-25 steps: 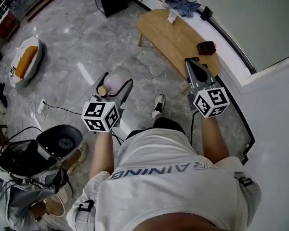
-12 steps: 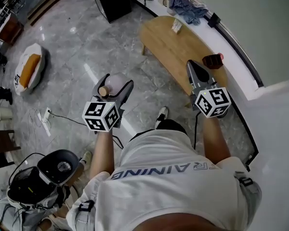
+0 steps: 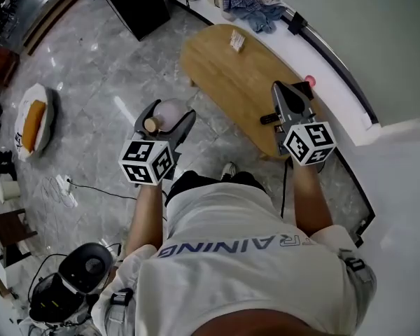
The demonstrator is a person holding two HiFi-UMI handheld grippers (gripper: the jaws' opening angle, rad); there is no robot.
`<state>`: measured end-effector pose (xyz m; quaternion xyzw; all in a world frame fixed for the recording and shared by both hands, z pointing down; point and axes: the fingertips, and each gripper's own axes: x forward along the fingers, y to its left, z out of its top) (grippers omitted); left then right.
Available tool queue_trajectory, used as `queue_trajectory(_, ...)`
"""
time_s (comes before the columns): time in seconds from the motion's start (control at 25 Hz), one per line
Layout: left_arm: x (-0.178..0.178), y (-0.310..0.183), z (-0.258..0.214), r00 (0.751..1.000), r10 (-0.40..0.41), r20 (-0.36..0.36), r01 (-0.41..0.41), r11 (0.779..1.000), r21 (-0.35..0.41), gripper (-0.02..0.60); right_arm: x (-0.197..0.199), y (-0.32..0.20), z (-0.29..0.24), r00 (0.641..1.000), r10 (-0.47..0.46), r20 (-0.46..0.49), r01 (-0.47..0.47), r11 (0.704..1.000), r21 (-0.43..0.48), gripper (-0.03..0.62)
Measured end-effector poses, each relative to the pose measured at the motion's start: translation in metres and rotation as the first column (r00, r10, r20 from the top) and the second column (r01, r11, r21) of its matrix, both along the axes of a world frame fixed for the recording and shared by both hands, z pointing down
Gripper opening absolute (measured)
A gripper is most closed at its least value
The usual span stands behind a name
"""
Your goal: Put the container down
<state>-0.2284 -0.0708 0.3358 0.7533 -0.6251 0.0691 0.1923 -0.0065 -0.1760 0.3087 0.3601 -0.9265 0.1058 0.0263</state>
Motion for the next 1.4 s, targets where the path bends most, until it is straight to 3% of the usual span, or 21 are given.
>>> queue_trajectory(0.28, 0.026, -0.086, 0.008, 0.992, 0.123, -0.032, -0.123, 0.992, -0.013, 0.407, 0.036, -0.045, 0.016, 0.994, 0.11, -0.02, -0.111, 0.993, -0.051, 0.014)
queue_trajectory(0.44, 0.046, -0.139, 0.017, 0.973, 0.226, -0.054, -0.228, 0.973, -0.023, 0.407, 0.057, -0.073, 0.022, 0.978, 0.202, -0.046, -0.205, 0.977, -0.062, 0.014)
queue_trajectory(0.72, 0.043, -0.233, 0.044, 0.902, 0.427, -0.068, -0.431, 0.901, -0.051, 0.407, 0.063, -0.116, 0.04, 0.904, 0.415, -0.103, -0.424, 0.902, -0.084, 0.014)
queue_trajectory(0.88, 0.033, -0.285, 0.056, 0.852, 0.523, -0.022, -0.524, 0.85, -0.052, 0.407, 0.066, -0.139, 0.051, 0.841, 0.523, -0.138, -0.538, 0.837, -0.103, 0.014)
queue_trajectory(1.04, 0.023, -0.322, 0.094, 0.79, 0.612, 0.039, -0.604, 0.787, -0.124, 0.407, 0.059, -0.157, 0.069, 0.795, 0.585, -0.159, -0.604, 0.785, -0.136, 0.014)
queue_trajectory(1.28, 0.016, -0.339, 0.141, 0.789, 0.614, 0.004, -0.6, 0.772, -0.211, 0.407, 0.04, -0.176, 0.12, 0.797, 0.579, -0.173, -0.605, 0.766, -0.219, 0.014)
queue_trajectory(1.4, 0.026, -0.343, 0.171, 0.772, 0.635, 0.032, -0.608, 0.752, -0.255, 0.407, 0.043, -0.189, 0.145, 0.804, 0.57, -0.169, -0.595, 0.765, -0.247, 0.014)
